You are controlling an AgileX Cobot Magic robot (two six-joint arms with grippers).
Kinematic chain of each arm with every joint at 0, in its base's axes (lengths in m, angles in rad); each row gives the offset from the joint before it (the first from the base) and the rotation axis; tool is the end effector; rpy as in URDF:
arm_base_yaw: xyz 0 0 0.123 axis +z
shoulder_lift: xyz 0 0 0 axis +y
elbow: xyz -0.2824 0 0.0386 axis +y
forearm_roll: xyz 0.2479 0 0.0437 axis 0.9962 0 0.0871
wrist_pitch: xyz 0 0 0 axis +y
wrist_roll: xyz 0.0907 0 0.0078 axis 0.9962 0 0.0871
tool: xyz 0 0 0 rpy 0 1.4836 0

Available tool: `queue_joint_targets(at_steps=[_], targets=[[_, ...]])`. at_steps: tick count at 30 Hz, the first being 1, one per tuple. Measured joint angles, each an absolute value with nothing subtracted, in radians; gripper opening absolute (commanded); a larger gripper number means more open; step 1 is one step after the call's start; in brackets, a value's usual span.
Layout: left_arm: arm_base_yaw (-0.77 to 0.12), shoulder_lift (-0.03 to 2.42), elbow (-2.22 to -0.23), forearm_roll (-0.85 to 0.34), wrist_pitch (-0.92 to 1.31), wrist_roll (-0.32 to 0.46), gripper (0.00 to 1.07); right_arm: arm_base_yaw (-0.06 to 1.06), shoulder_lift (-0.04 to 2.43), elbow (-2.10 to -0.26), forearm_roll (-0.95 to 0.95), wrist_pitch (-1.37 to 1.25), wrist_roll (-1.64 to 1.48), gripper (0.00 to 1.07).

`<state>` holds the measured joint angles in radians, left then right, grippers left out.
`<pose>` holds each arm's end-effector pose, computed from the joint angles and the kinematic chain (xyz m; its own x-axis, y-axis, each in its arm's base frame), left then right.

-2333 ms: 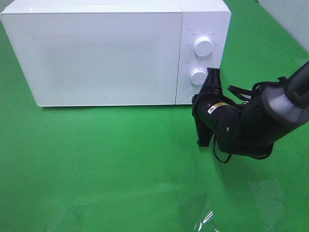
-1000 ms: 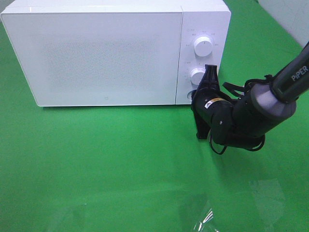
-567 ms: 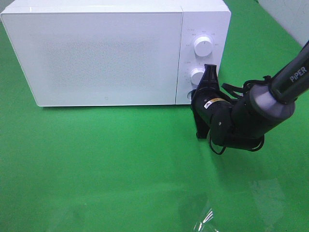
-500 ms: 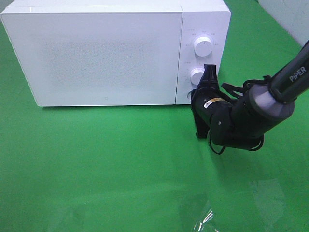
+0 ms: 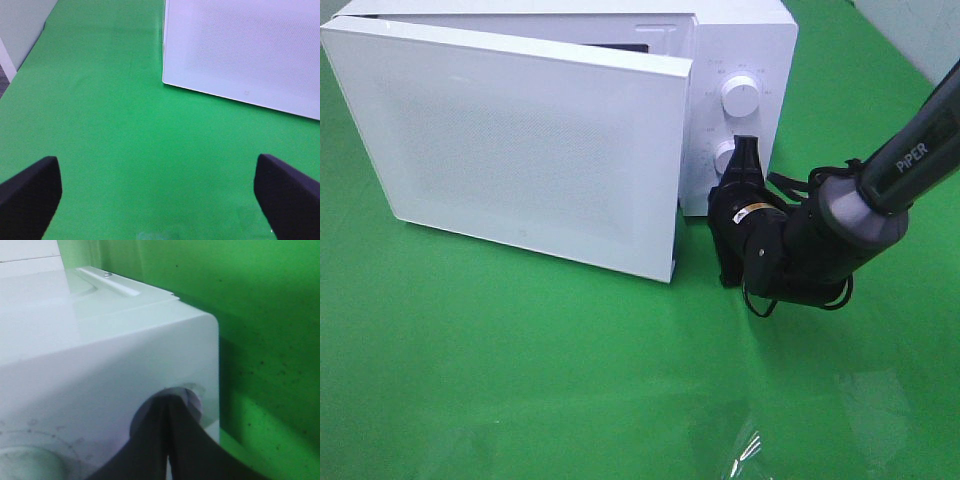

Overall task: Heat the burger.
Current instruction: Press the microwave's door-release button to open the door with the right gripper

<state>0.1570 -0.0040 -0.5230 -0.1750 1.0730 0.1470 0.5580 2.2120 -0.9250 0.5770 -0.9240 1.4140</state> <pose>-0.0071 -0.0152 0.2835 -0.4320 -0.0056 -0.9019 0.0085 0.9999 -0.0103 0.3500 0.1718 0.0713 -0.0636 0.9967 0.0506 0.3220 -0.0275 0.9464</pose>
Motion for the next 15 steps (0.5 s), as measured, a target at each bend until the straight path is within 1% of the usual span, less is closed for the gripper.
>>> queue_joint_targets(at_steps=[15], targets=[[0.157, -0.004, -0.523, -0.175, 1.073, 0.147, 0.97, 0.561, 2.216, -0.928, 0.587, -0.931, 1.404, 0.0]])
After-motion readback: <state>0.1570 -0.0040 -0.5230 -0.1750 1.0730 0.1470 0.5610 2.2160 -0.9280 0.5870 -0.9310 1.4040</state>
